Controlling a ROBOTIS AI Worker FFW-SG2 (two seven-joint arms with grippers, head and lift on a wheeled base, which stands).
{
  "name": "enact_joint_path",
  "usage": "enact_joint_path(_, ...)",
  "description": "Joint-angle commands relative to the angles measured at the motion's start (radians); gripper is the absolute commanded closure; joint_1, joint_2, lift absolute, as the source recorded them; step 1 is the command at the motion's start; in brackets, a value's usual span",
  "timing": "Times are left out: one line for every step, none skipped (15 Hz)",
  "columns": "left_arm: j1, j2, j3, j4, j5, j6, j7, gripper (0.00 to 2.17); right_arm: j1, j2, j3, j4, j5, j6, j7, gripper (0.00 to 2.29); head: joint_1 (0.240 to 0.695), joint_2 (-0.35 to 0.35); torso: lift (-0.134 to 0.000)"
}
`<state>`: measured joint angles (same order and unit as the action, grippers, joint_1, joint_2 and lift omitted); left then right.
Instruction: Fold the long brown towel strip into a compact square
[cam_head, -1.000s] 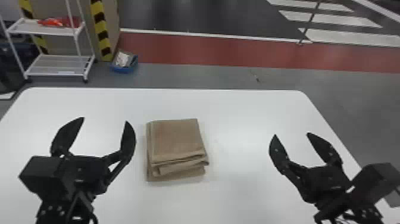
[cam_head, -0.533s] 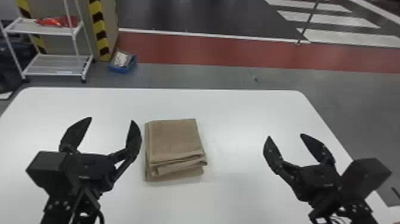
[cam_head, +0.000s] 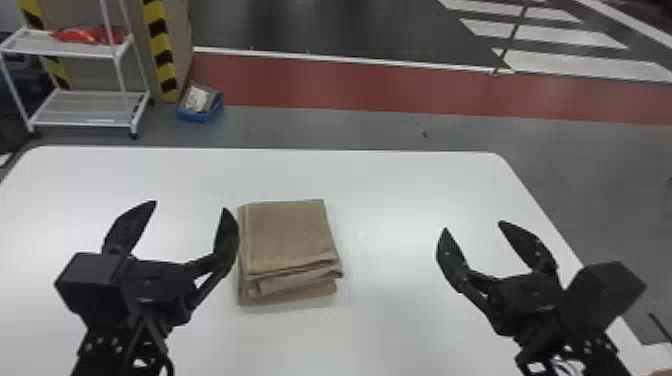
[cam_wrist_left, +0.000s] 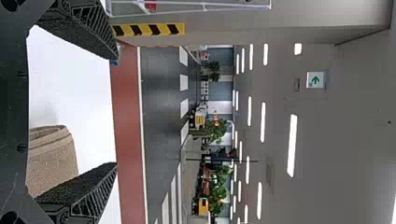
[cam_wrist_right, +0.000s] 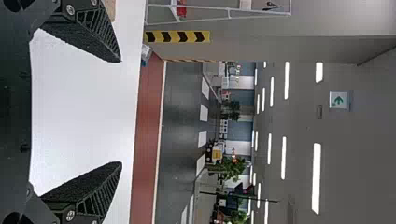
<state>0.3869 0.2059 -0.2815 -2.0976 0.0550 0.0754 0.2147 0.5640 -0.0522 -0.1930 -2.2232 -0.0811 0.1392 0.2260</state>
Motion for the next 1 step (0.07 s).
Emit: enact_joint_path(0.009,0.000,0.001,-0.012,-0.004,0.025,0.000,0.09,-0.001,-0.008,0.001,0.001,0.000,0.007,0.000,0.11,0.695,-0.178,-0.124)
